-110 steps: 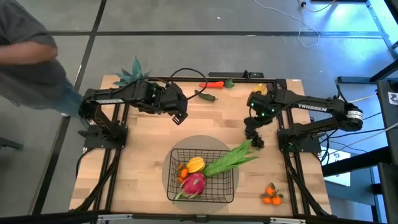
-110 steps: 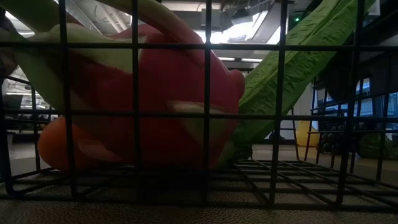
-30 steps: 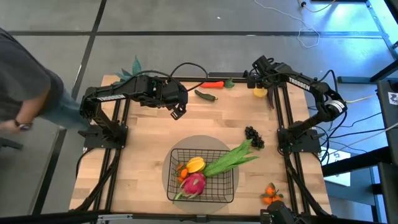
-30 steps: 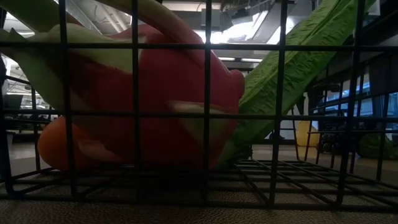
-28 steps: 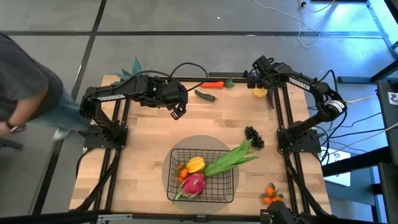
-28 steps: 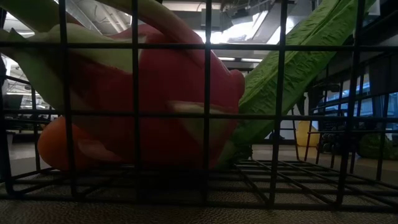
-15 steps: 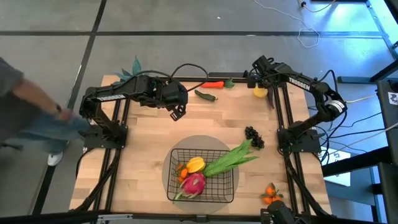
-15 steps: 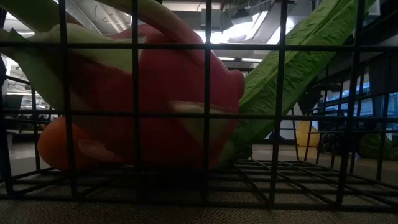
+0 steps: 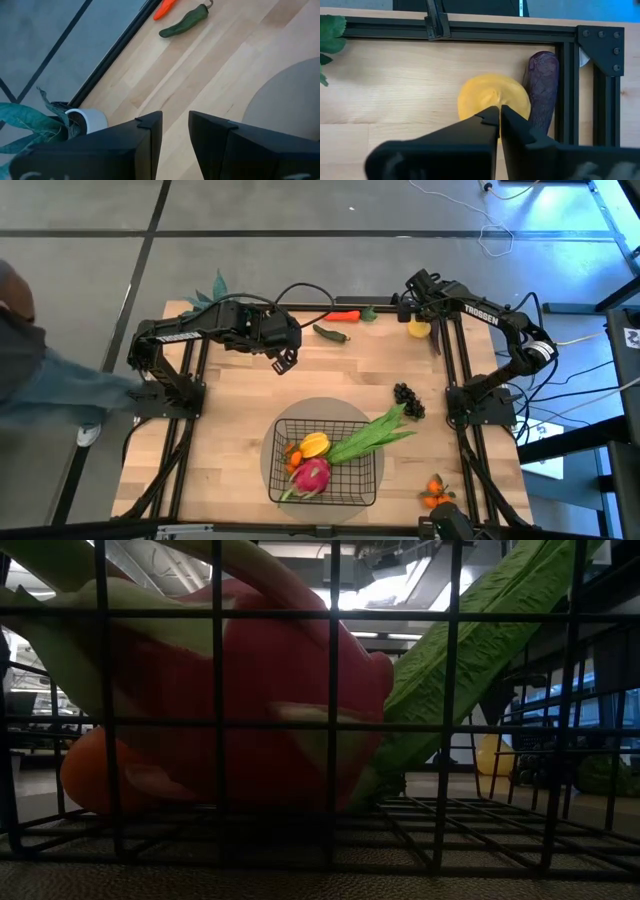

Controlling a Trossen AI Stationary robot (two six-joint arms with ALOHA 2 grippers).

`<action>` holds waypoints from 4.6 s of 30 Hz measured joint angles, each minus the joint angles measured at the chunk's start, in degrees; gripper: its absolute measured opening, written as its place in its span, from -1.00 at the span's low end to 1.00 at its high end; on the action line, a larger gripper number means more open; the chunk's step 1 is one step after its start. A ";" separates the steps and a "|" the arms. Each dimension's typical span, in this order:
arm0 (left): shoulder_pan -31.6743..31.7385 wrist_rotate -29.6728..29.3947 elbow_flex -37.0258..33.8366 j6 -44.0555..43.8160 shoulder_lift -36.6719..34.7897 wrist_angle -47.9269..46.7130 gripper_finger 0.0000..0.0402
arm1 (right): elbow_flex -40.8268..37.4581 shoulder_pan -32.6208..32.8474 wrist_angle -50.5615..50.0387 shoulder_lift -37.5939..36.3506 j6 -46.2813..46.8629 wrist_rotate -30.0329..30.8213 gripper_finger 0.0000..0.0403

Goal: Build produce basket
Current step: Put the pear into the black mesh basket

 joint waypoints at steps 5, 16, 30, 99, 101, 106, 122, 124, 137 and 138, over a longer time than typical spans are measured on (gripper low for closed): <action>0.00 -0.01 0.00 0.00 0.00 0.00 -0.58 | 0.00 0.00 -0.02 0.00 -0.24 -0.20 -0.87; 0.00 -0.02 0.00 0.00 0.00 -0.09 -0.58 | 0.00 0.02 -0.31 0.00 0.04 -2.19 -0.65; 0.00 -0.02 0.00 -0.02 0.00 -0.09 -0.58 | -0.02 0.02 -0.85 0.00 1.50 -2.23 -0.90; -5.02 -2.27 0.02 1.79 0.00 1.20 -0.58 | 47.08 63.96 -23.38 -0.17 -21.21 -4.39 -1.00; -6.16 -2.29 0.02 1.82 0.00 1.19 -0.58 | 47.07 66.77 -23.10 -0.17 -19.23 -4.44 -1.00; -9.62 -2.27 0.02 2.64 0.00 1.78 -0.58 | 45.81 72.85 -18.46 -0.11 -13.39 -4.85 -1.00; -22.13 0.46 0.02 5.73 0.00 9.58 -0.58 | 33.63 84.55 -1.87 0.31 -4.73 -11.99 -1.00; -23.41 1.38 0.02 5.86 0.00 10.85 -0.58 | 30.92 84.90 1.05 0.31 -3.06 -11.88 -1.00; -27.15 1.43 0.02 5.44 0.00 11.75 -0.58 | 11.57 85.44 22.76 0.31 1.83 -13.97 -1.00; -27.15 1.43 0.02 5.44 0.00 11.74 -0.58 | 10.33 85.44 24.06 0.31 2.23 -14.32 -1.00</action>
